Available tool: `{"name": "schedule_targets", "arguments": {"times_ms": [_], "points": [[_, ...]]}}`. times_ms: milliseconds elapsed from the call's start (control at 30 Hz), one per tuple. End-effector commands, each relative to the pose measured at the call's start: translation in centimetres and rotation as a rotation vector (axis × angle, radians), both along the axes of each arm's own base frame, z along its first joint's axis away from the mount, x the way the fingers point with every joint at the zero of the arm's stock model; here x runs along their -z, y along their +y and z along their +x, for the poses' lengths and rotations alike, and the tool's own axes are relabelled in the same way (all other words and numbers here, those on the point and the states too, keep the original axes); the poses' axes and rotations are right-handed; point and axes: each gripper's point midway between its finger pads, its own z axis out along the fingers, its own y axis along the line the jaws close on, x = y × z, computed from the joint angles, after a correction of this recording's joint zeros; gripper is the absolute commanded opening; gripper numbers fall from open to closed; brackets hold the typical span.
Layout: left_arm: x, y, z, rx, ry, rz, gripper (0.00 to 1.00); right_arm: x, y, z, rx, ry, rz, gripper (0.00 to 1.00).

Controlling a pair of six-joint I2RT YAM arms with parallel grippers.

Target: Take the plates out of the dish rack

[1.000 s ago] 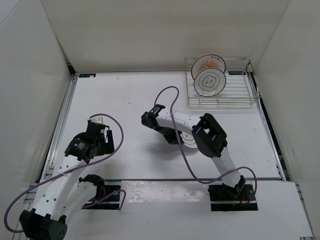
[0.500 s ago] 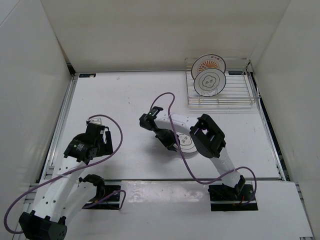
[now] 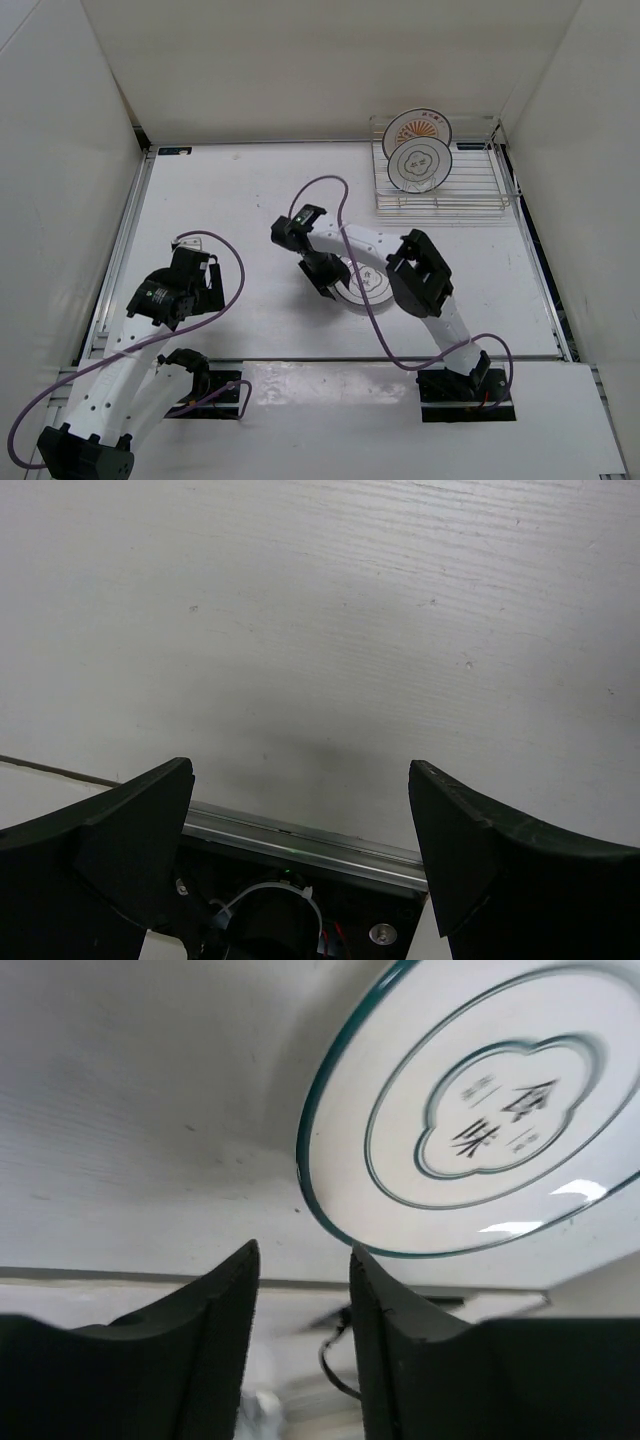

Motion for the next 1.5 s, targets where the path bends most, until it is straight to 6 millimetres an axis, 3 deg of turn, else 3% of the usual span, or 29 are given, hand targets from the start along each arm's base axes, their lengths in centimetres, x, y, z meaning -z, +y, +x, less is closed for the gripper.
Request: {"name": "schedule_targets", "arguments": {"times_ms": [0,33,67,100,167,300,367,433,700,833,1000,1167,1467], "points": [[-0.7,0.3,0.3,-0.010,-0.026,0.010,1.00,-10.4,-3.2,0.8,0.092,-0.153,-0.013,0.49],[-0.8,0.2,0.3,-0.010,-0.033,0.007,1.00,-11.3,-3.6,2.0,0.180,-0.216,0.010,0.60],[-0.8,0.2,0.4,-0.010,-0.033,0.007,1.00,-13.7,-3.7,2.6,0.239,-0.276,0.093,0.79],[-0.8,0.2,0.4,-0.011,-0.033,0.009,1.00,-14.7,-3.2,3.2,0.338,-0.316,0.152,0.80],[-0.9,0.3,0.5,-0.009,-0.036,0.013,1.00,-16.6,-4.3,4.9,0.495,-0.329,0.238,0.80],[-1.0,0.5,0.4,-0.017,-0.040,0.020,1.00,-19.7,-9.4,7.9,0.883,-0.438,0.332,0.83],[-1.1,0.5,0.4,-0.015,-0.045,0.022,1.00,-19.8,-11.5,10.0,1.045,-0.461,0.380,0.87],[-1.0,0.6,0.2,-0.016,-0.040,0.027,1.00,-19.6,-13.6,11.2,1.152,-0.470,0.425,0.88],[-1.7,1.1,-0.1,-0.026,-0.033,0.052,1.00,-17.2,-17.0,16.3,1.470,-0.383,0.475,0.87],[-2.2,1.0,0.4,-0.021,-0.048,0.047,1.00,-15.4,-18.0,18.2,1.637,-0.336,0.465,0.87],[-1.9,1.3,0.4,-0.027,-0.040,0.069,1.00,-12.5,-18.9,19.6,1.843,-0.289,0.424,0.78],[-1.7,1.8,0.2,-0.031,-0.024,0.098,1.00,-11.1,-19.5,22.5,1.900,-0.325,0.484,0.78],[-1.2,2.6,0.1,-0.034,0.009,0.156,1.00,-7.5,-21.4,24.3,1.997,-0.336,0.451,0.78]]}}
